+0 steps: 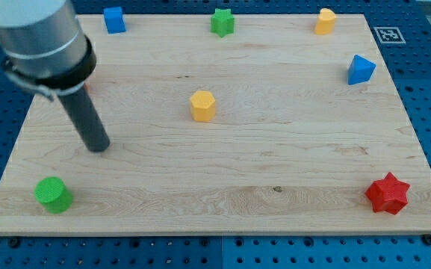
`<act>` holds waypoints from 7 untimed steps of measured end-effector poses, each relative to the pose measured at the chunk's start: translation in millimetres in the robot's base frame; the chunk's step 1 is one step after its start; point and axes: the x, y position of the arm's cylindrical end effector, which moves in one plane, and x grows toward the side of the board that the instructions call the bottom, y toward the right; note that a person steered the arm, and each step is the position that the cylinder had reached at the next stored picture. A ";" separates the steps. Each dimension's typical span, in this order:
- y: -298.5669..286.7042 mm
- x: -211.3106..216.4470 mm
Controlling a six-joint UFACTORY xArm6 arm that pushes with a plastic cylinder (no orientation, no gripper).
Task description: Push the yellow hexagon to the bottom center of the board
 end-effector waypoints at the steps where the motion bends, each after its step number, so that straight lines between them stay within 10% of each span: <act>1: 12.4 -58.0; 3: 138.4 -112.3; 7: 164.8 -51.5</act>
